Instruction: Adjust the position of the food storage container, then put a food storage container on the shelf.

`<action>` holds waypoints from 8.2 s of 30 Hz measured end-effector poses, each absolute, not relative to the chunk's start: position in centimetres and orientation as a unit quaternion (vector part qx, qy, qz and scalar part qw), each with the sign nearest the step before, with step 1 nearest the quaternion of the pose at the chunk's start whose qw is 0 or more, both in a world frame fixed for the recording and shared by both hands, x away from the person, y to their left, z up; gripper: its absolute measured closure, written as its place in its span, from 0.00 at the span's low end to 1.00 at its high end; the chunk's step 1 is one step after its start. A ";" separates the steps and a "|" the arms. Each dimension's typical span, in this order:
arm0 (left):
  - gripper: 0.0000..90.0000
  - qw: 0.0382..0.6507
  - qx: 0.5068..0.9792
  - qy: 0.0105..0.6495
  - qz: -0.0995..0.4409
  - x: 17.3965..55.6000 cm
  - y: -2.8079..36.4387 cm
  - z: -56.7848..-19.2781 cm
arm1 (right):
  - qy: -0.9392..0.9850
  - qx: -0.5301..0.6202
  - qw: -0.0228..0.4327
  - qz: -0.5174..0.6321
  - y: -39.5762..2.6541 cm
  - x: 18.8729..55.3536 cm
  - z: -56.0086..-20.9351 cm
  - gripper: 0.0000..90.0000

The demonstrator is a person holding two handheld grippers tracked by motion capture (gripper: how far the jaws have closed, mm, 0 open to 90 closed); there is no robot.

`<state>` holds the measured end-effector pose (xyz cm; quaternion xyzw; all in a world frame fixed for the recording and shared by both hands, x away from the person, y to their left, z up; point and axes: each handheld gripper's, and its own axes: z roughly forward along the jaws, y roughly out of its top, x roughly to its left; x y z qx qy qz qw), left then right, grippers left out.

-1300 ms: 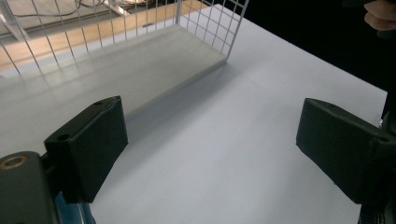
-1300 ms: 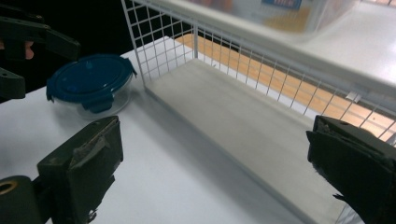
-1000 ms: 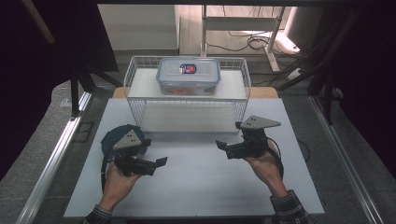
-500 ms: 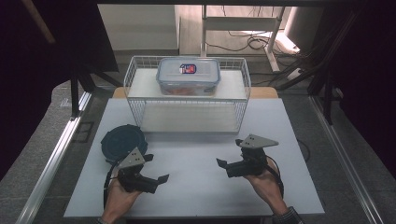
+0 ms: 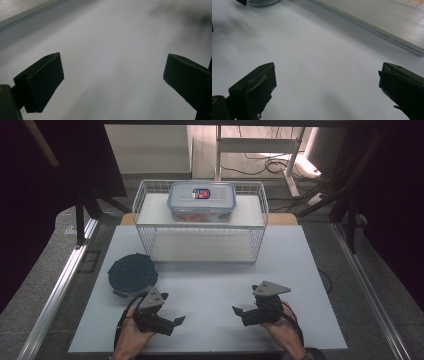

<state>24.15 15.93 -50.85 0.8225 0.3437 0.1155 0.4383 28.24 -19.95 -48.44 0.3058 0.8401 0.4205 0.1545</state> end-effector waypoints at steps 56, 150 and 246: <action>1.00 0.379 0.677 0.595 0.212 35.7 33.1 -50.6 | 0.867 0.307 0.148 0.363 -19.8 29.7 -50.4 0.03; 0.10 0.422 0.804 0.407 0.101 24.4 19.9 -52.4 | 0.865 0.299 0.137 0.379 -20.7 29.6 -50.6 0.03; 0.64 0.533 0.714 0.443 -0.097 26.9 17.7 -50.7 | 0.792 0.401 -0.072 0.455 -18.0 30.5 -46.7 0.63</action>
